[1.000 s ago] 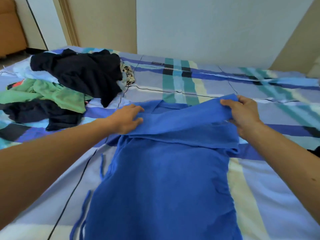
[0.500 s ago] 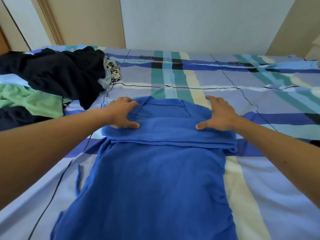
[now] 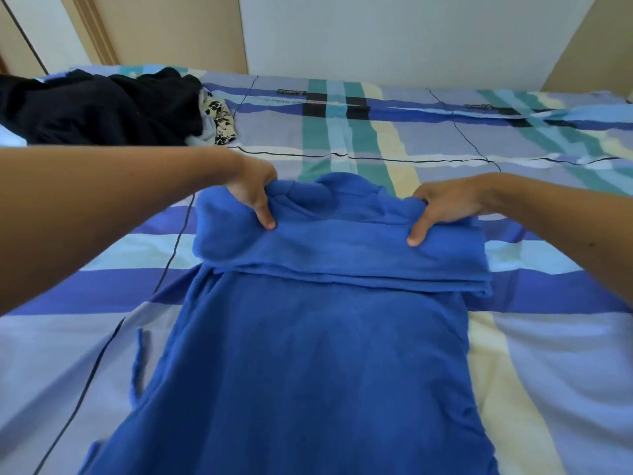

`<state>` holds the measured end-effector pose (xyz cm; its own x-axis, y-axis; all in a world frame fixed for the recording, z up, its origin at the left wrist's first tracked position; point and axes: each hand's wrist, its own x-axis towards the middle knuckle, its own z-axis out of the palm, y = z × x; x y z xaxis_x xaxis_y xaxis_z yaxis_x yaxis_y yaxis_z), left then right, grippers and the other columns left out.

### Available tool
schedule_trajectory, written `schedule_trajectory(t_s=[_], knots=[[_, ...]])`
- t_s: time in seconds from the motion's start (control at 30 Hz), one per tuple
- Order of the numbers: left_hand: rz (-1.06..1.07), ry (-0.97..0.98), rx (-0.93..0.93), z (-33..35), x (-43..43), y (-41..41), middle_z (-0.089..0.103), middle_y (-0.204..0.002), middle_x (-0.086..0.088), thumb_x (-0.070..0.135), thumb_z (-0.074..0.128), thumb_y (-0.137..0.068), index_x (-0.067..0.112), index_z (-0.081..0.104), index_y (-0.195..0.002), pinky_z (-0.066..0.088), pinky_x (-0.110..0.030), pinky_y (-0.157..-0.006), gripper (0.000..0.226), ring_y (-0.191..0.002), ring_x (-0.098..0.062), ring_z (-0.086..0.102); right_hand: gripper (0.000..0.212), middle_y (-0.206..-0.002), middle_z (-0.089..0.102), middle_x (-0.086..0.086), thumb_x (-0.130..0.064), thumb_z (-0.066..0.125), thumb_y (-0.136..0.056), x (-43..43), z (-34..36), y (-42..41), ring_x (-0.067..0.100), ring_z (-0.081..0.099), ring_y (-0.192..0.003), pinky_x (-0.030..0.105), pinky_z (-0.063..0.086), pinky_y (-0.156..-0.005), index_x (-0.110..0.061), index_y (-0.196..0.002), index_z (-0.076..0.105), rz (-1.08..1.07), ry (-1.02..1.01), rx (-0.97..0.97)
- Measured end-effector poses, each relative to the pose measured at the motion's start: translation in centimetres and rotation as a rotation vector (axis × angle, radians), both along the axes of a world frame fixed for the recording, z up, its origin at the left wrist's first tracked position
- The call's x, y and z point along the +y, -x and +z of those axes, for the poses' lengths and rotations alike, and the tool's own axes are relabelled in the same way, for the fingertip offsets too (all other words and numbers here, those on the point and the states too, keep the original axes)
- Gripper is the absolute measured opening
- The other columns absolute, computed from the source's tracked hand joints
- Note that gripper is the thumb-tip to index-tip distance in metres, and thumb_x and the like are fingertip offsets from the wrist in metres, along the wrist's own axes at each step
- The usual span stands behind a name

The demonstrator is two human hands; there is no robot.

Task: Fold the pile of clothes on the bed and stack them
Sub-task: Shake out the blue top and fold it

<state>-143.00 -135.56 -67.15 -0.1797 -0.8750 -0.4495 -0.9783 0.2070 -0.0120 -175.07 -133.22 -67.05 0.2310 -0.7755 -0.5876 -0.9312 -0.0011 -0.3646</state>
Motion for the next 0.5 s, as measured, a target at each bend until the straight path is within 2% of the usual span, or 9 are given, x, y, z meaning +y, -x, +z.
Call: schedule_trajectory(t_s=[0.07, 0.13, 0.2, 0.23, 0.27, 0.37, 0.43, 0.5], knots=[[0.030, 0.186, 0.033, 1.1, -0.7, -0.4, 0.067, -0.098, -0.008, 0.040, 0.087, -0.071, 0.012, 0.060, -0.092, 0.050, -0.037, -0.082, 0.044, -0.088, -0.030, 0.060, 0.028, -0.093, 0.076, 0.008, -0.016, 0.085, -0.073, -1.3, 0.5, 0.1, 0.030, 0.072, -0.084, 0.039, 0.058, -0.076, -0.008, -0.096, 0.071, -0.126, 0.237, -0.087], [0.076, 0.456, 0.054, 2.0, -1.3, -0.9, 0.066, -0.104, -0.018, 0.040, 0.082, -0.078, 0.012, 0.055, -0.090, 0.046, -0.041, -0.078, 0.040, -0.089, -0.035, 0.058, 0.022, -0.080, 0.064, 0.013, -0.017, 0.079, -0.074, -2.8, 1.1, 0.1, 0.030, 0.060, -0.076, 0.035, 0.045, -0.062, -0.005, -0.081, 0.062, -0.214, 0.641, -0.067], [0.122, 0.668, 0.090, 2.8, -1.8, -1.3, 0.063, -0.110, -0.022, 0.040, 0.078, -0.081, 0.011, 0.056, -0.094, 0.044, -0.043, -0.077, 0.039, -0.099, -0.041, 0.060, 0.018, -0.069, 0.049, 0.016, -0.017, 0.065, -0.073, -3.5, 1.7, -0.4, 0.030, 0.052, -0.071, 0.035, 0.035, -0.057, -0.007, -0.070, 0.051, -0.193, 0.939, -0.042], [0.122, 0.716, 0.118, 3.2, -1.8, -1.4, 0.062, -0.111, -0.024, 0.038, 0.078, -0.081, 0.009, 0.058, -0.096, 0.044, -0.043, -0.076, 0.038, -0.101, -0.044, 0.060, 0.013, -0.071, 0.049, 0.016, -0.016, 0.061, -0.073, -3.6, 2.1, -0.8, 0.034, 0.053, -0.074, 0.037, 0.035, -0.059, -0.008, -0.074, 0.050, -0.164, 1.023, -0.033], [0.095, 0.738, 0.143, 3.6, -1.7, -1.6, 0.061, -0.109, -0.025, 0.036, 0.078, -0.081, 0.008, 0.059, -0.096, 0.045, -0.044, -0.075, 0.037, -0.099, -0.045, 0.060, 0.011, -0.077, 0.052, 0.017, -0.016, 0.058, -0.075, -3.5, 2.6, -1.1, 0.037, 0.054, -0.080, 0.038, 0.036, -0.064, -0.009, -0.081, 0.052, -0.129, 1.079, -0.023], [-0.067, 0.756, 0.212, 5.0, 0.3, -3.2, 0.063, -0.093, -0.021, 0.026, 0.080, -0.078, 0.006, 0.062, -0.092, 0.046, -0.046, -0.075, 0.031, -0.092, -0.044, 0.061, 0.031, -0.088, 0.056, 0.014, -0.028, 0.052, -0.071, -1.8, 4.1, -1.4, 0.041, 0.053, -0.089, 0.040, 0.036, -0.070, -0.012, -0.097, 0.053, -0.021, 1.153, -0.047], [-0.189, 0.760, 0.299, 5.4, 2.8, -5.1, 0.062, -0.085, -0.016, 0.020, 0.079, -0.077, 0.005, 0.065, -0.096, 0.042, -0.039, -0.072, 0.028, -0.086, -0.039, 0.062, 0.028, -0.079, 0.056, 0.008, -0.030, 0.053, -0.069, 1.2, 4.6, -1.1, 0.039, 0.055, -0.080, 0.040, 0.040, -0.067, -0.012, -0.090, 0.054, 0.045, 1.178, -0.168], [-0.294, 0.702, 0.388, 4.7, 6.7, -6.7, 0.064, -0.082, -0.012, 0.021, 0.076, -0.075, 0.009, 0.065, -0.093, 0.042, -0.036, -0.068, 0.024, -0.077, -0.033, 0.060, 0.016, -0.069, 0.056, 0.003, -0.024, 0.060, -0.072, 5.3, 4.0, -0.6, 0.030, 0.057, -0.071, 0.035, 0.040, -0.062, -0.011, -0.080, 0.055, 0.142, 1.104, -0.288]])
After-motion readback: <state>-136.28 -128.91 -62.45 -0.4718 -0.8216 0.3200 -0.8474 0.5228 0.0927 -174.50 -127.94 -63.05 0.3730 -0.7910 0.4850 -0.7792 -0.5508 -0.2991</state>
